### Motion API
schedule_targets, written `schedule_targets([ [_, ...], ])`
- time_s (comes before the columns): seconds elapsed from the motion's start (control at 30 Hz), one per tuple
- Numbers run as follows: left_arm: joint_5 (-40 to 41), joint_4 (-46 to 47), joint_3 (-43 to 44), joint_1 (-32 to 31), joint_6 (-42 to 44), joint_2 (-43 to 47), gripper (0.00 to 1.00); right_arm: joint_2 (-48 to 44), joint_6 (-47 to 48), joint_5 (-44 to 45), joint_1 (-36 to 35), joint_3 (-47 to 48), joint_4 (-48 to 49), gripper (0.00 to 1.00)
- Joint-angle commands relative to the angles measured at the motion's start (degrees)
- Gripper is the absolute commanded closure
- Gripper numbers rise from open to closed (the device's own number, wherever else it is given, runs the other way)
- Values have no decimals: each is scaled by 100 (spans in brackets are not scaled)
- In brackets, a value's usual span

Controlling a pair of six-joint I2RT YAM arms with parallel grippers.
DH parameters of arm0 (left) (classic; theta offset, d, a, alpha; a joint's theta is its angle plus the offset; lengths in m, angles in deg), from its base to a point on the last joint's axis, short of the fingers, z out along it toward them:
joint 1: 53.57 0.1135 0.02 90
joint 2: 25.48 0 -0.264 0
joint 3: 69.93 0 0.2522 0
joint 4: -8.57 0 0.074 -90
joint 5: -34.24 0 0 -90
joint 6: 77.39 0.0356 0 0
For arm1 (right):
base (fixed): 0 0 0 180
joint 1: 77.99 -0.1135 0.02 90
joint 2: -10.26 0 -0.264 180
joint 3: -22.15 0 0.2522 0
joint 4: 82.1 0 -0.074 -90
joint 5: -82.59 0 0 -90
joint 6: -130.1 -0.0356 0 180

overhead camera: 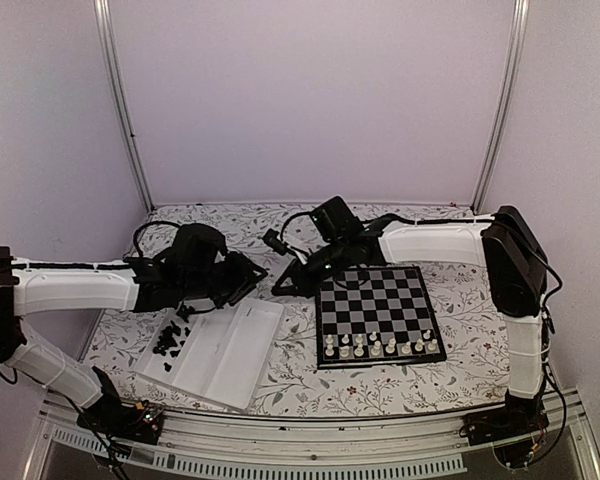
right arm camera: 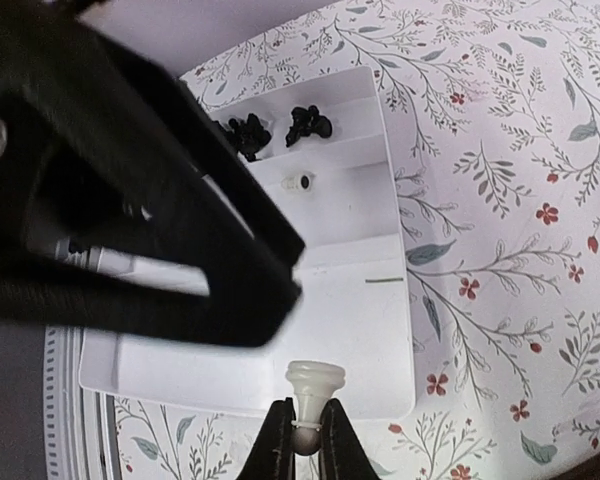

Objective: Set up the chess pieces on the board
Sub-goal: Place the chess piece on the chessboard.

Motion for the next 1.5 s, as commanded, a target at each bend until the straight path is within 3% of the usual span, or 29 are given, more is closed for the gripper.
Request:
schedule_targets([
  [0.0,469,-1037,437,207,869,523,57,-769,892,242,352,-370,-694,96],
  [0.1,726,-1303,451,322,1155,828,56,-1135,1672,417,583,-472,-1427,95],
  [0.43,1337,-1718,378,487,1980,1483,56,-1627,4057,2307,1067,-116,-4123,96],
  [0.73,1673,-2097,522,581,3144,1774,53,-1138,4844,3519,1188,-25,-5630,96],
  [1.07,1497,-1877,225,598,3153,1908,52,-691,4838,4383,1227,-81,-6007,95],
  [1.47,1317,-1834,150,607,3139,1760,52,-296,4726,4337,1241,-227,-5892,91],
])
